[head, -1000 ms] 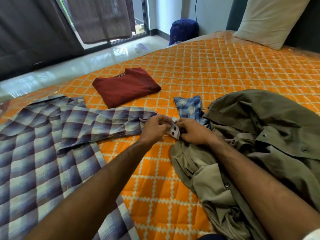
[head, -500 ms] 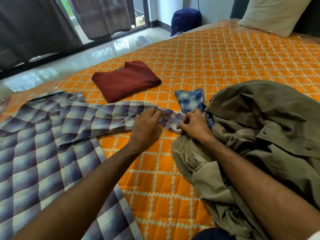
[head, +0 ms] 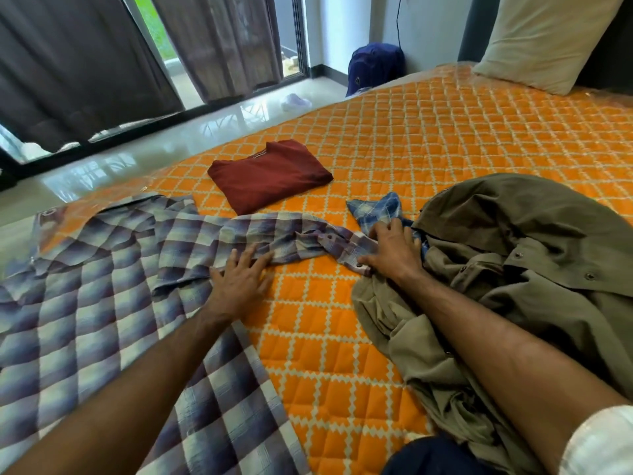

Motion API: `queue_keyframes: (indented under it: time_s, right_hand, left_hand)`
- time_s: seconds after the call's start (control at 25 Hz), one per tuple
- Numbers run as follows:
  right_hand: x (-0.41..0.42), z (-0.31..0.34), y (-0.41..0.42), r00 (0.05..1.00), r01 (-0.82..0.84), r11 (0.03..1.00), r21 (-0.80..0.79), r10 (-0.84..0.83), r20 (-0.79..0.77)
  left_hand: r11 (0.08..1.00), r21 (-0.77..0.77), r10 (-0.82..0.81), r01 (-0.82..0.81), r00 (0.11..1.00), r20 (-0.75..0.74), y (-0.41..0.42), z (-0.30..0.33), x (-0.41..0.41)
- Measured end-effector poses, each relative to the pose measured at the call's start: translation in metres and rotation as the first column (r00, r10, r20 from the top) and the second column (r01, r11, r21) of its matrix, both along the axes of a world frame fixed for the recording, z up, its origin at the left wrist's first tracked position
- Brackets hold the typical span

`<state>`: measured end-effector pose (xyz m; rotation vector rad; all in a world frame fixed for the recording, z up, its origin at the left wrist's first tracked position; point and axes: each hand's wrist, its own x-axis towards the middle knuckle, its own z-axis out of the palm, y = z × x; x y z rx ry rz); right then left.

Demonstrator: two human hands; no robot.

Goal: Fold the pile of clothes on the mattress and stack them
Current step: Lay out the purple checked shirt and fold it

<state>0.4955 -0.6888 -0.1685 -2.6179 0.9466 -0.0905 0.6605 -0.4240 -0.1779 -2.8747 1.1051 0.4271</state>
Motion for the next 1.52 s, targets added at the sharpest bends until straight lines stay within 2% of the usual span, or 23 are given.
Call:
queue_keyframes:
  time_s: [0.12, 0.24, 0.32, 0.4, 0.44, 0.52, 0.6, 0.64, 0.68, 0.76, 0.84, 0.88, 1.0, 1.08, 1.16, 1.24, 1.36, 1.44, 1.52]
  right_hand:
    - [-0.001, 0.002, 0.008, 0.998, -0.042, 0.974, -0.225, 0.032, -0.050]
    - [0.001, 0.001, 0.011, 0.992, -0.130, 0.963, -0.236, 0.126, -0.030]
    - [0.003, -0.001, 0.010, 0.991, -0.129, 0.990, -0.064, 0.131, 0.036]
    - [0.004, 0.000, 0.002, 0.998, -0.037, 0.980, 0.194, 0.027, 0.055]
    - [0.002, 0.003, -0.001, 0.999, 0.000, 0.964, 0.267, -0.009, 0.033]
    - [-0.002, 0.011, -0.004, 0.999, 0.028, 0.959, 0.280, -0.039, 0.032]
    - [-0.001, 0.031, -0.003, 0.987, 0.033, 0.946, 0.322, -0.081, 0.136]
    - [0.000, 0.049, 0.000, 0.972, 0.019, 0.915, 0.404, -0.111, 0.206]
    - [0.000, 0.068, 0.001, 0.947, -0.016, 0.844, 0.536, -0.160, 0.279]
    - [-0.002, 0.107, 0.007, 0.890, -0.110, 0.566, 0.817, -0.310, 0.335]
    - [-0.009, 0.145, 0.024, 0.854, -0.177, 0.340, 0.924, -0.414, 0.316]
    - [-0.014, 0.161, 0.036, 0.840, -0.205, 0.262, 0.943, -0.448, 0.307]
    - [-0.025, 0.196, 0.079, 0.814, -0.321, 0.098, 0.942, -0.480, 0.327]
    - [-0.027, 0.209, 0.101, 0.791, -0.367, 0.054, 0.929, -0.508, 0.342]
    - [-0.031, 0.215, 0.117, 0.775, -0.376, 0.030, 0.926, -0.537, 0.332]
    - [-0.040, 0.211, 0.131, 0.775, -0.351, 0.006, 0.936, -0.559, 0.294]
    - [-0.061, 0.196, 0.161, 0.810, -0.214, 0.031, 0.976, -0.553, 0.195]
    - [-0.080, 0.184, 0.188, 0.817, -0.160, 0.039, 0.986, -0.555, 0.155]
    - [-0.104, 0.169, 0.216, 0.821, -0.168, 0.029, 0.985, -0.549, 0.156]
  left_hand:
    - [1.000, 0.023, 0.008, -0.008, 1.000, -0.016, 0.002, -0.007, -0.001]
    - [1.000, 0.002, 0.004, -0.004, 1.000, 0.011, 0.002, -0.014, -0.004]
    - [1.000, -0.004, 0.004, -0.004, 1.000, 0.022, 0.003, -0.019, -0.003]
    - [1.000, -0.012, -0.003, 0.003, 1.000, 0.023, 0.004, -0.019, -0.001]
    - [1.000, -0.015, -0.008, 0.009, 1.000, 0.016, 0.006, -0.019, 0.000]
    - [0.999, -0.040, -0.006, 0.005, 1.000, -0.022, 0.007, -0.015, 0.002]
    - [0.995, -0.098, 0.016, -0.025, 0.995, -0.096, 0.011, -0.009, 0.008]
    - [0.991, -0.130, 0.020, -0.038, 0.991, -0.135, 0.013, -0.002, 0.012]
    - [0.986, -0.160, 0.015, -0.041, 0.987, -0.161, 0.016, 0.005, 0.013]
    - [0.982, -0.188, -0.016, -0.009, 0.991, -0.134, 0.025, 0.016, 0.013]
    - [0.973, -0.232, 0.004, 0.002, 1.000, 0.027, 0.039, 0.018, 0.015]
    - [0.969, -0.247, 0.040, -0.003, 0.989, 0.144, 0.048, 0.017, 0.017]
    - [0.972, -0.226, 0.142, -0.064, 0.927, 0.348, 0.074, 0.021, 0.025]
    - [0.967, -0.243, 0.176, -0.081, 0.899, 0.401, 0.086, 0.033, 0.029]
    - [0.937, -0.329, 0.257, -0.115, 0.866, 0.430, 0.098, 0.045, 0.034]
    - [0.855, -0.473, 0.405, -0.211, 0.842, 0.357, 0.116, 0.052, 0.040]
    - [0.630, -0.641, 0.604, -0.439, 0.795, 0.049, 0.143, 0.057, 0.048]
    - [0.491, -0.642, 0.626, -0.589, 0.751, -0.211, 0.157, 0.045, 0.062]
    - [0.290, -0.610, 0.546, -0.737, 0.651, -0.527, 0.167, 0.020, 0.077]
